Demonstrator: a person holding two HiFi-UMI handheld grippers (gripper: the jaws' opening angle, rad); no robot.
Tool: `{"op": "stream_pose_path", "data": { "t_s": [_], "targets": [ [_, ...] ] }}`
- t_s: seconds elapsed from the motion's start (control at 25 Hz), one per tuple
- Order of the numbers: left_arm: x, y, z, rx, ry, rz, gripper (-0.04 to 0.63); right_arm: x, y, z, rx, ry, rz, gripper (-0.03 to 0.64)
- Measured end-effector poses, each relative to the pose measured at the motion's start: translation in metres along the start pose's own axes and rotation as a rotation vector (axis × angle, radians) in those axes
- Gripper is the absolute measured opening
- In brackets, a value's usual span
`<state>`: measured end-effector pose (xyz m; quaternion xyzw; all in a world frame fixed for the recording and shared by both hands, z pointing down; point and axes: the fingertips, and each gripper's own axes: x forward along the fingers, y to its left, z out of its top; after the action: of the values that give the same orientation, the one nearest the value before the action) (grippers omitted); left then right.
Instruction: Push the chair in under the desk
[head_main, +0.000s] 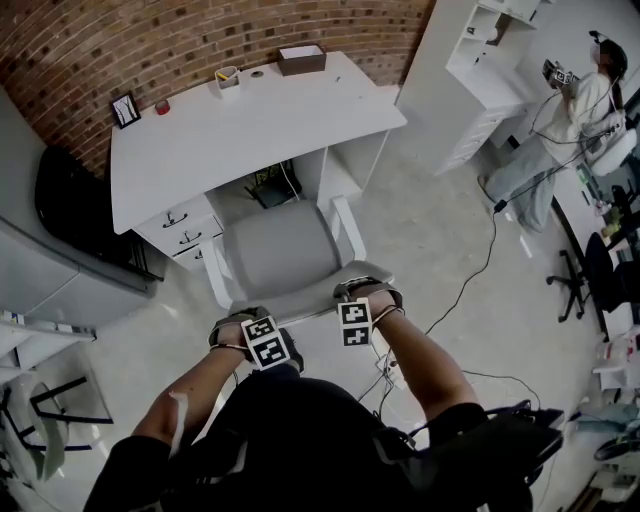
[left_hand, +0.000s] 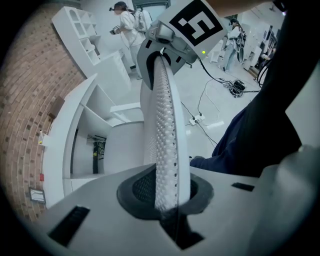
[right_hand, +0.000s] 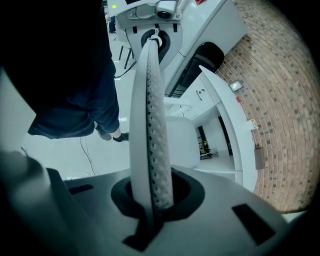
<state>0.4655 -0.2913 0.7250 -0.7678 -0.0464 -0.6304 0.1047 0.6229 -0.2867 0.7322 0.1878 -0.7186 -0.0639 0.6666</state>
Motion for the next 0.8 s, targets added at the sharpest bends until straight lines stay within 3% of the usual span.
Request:
{"op": "stream_pose_path", "data": {
  "t_s": [0.4, 0.64, 0.8],
  "targets": [
    [0.007, 0.033, 0.021, -0.019, -0.04, 0.036, 0.039, 0.007, -0.028, -0.022, 0.004, 0.006, 0.0, 0.02],
    [0.011, 0.06, 0.015, -0.03, -0.018, -0.005, 0.032, 0.016, -0.054, -0.019, -0.037, -0.02, -0.051, 0.012],
    [0.012, 0.073, 0.015, -0.021, -0.013, 0.021, 0.023, 0.02, -0.065, -0.02, -0.039, -0.019, -0.047, 0.012]
  ]
}}
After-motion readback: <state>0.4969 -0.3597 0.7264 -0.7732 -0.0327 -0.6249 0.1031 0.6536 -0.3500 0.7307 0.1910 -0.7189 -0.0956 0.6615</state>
